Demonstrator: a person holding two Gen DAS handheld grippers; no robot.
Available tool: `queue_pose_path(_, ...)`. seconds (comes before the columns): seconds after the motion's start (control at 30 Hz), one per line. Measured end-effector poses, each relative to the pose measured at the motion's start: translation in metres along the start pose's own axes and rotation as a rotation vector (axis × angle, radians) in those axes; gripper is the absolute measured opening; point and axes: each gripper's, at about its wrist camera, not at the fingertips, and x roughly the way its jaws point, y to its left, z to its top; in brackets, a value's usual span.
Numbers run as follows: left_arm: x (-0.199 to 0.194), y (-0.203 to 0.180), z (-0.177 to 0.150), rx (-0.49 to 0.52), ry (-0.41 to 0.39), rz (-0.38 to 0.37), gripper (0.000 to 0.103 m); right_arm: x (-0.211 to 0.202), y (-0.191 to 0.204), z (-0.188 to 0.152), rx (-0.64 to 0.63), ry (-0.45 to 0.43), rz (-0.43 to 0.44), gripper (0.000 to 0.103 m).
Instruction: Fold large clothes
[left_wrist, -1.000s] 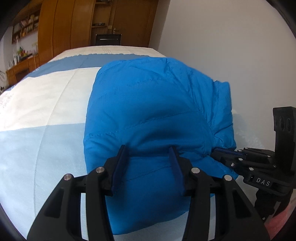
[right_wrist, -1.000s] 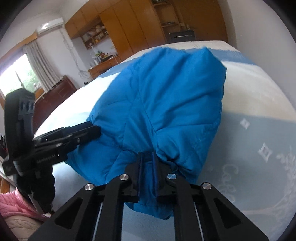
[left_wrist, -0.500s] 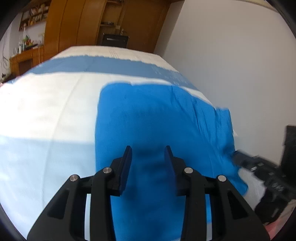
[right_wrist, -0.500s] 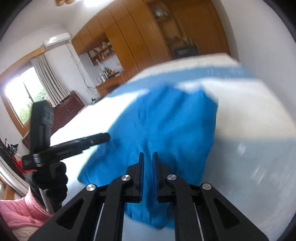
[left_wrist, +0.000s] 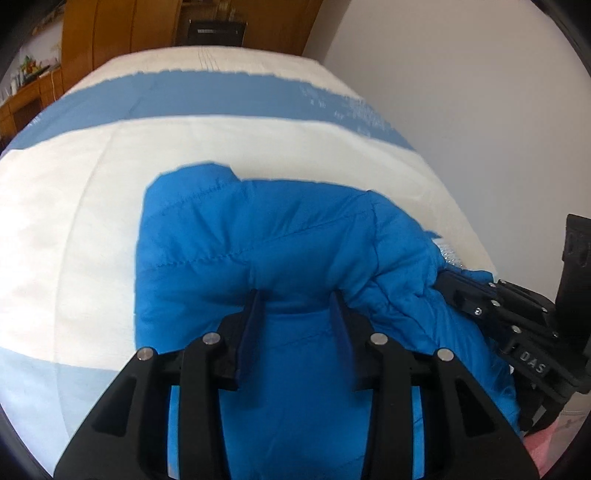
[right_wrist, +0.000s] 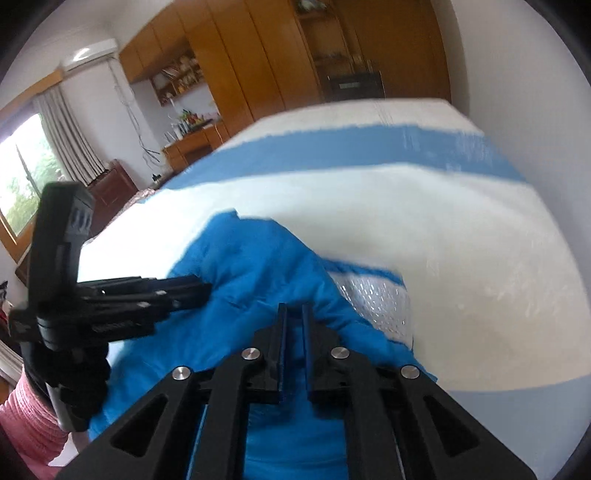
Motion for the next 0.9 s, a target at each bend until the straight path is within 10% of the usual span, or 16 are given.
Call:
queue_pose_path(0.53, -0.004, -0.006, -0.006, 0.031, -0.023, 0.073, 0.038, 0.004, -0.013, -0.014, 0.075, -0.019, 0.022, 0.001)
queue_pose_path(0.9, -0.099, 0.045, -0.055, 0.012, -0.165, 0.083, 0.068, -0.07, -0.011, -0.028, 0.14, -0.081, 0.116, 0.063)
